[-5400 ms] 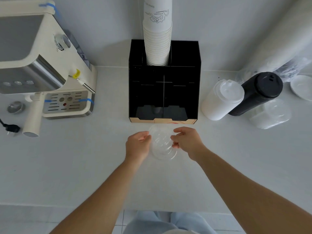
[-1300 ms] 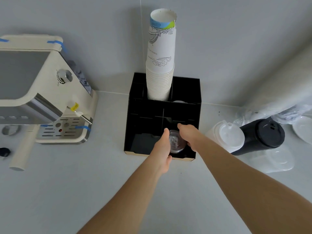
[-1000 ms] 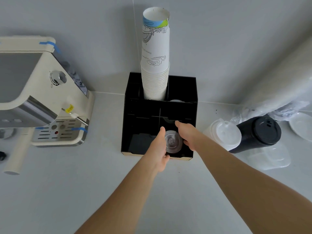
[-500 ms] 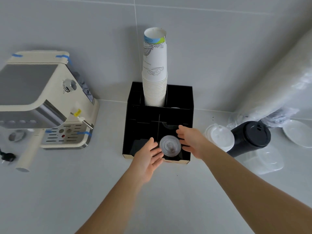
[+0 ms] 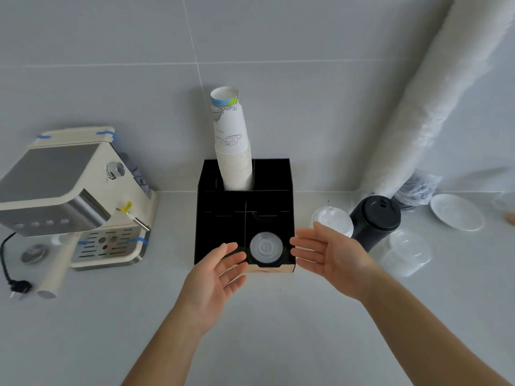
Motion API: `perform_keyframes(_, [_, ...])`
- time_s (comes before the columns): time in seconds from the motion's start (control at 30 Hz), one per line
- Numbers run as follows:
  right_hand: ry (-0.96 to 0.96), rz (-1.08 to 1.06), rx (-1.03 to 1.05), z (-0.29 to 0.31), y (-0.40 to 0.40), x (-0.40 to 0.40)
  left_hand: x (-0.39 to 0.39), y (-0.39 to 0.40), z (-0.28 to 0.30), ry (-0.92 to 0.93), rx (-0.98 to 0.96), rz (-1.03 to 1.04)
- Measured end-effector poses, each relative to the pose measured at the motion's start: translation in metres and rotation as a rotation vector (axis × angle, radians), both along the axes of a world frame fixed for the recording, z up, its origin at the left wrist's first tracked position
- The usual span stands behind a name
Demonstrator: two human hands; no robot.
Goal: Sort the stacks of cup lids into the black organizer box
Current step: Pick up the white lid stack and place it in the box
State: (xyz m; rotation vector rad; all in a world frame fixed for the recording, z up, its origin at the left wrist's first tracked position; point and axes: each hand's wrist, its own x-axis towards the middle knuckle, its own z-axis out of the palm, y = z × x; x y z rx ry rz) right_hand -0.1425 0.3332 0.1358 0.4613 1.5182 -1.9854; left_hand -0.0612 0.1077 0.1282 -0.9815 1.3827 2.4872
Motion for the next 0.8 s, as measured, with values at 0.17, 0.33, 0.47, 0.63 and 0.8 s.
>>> perform_keyframes(0.17, [0.019, -0.073, 0.000, 0.009, 0.049, 0.018, 0.007, 0.020, 0.008, 0.047, -0.043, -0.032])
perform_keyframes(0.33, [0.036, -0.197, 0.021, 0.012, 0.103, 0.029, 0.006, 0.057, 0.009, 0.074, -0.055, -0.102])
perform_keyframes(0.47, [0.039, -0.270, 0.015, 0.007, 0.153, 0.035, 0.000, 0.100, 0.007, 0.066, -0.050, -0.165])
perform_keyframes(0.63, [0.040, -0.334, 0.009, 0.000, 0.201, 0.037, -0.015, 0.148, 0.000, 0.044, -0.052, -0.239])
perform_keyframes(0.8, [0.056, -0.356, 0.050, -0.008, 0.237, 0.031, -0.028, 0.187, -0.006, 0.022, -0.077, -0.315])
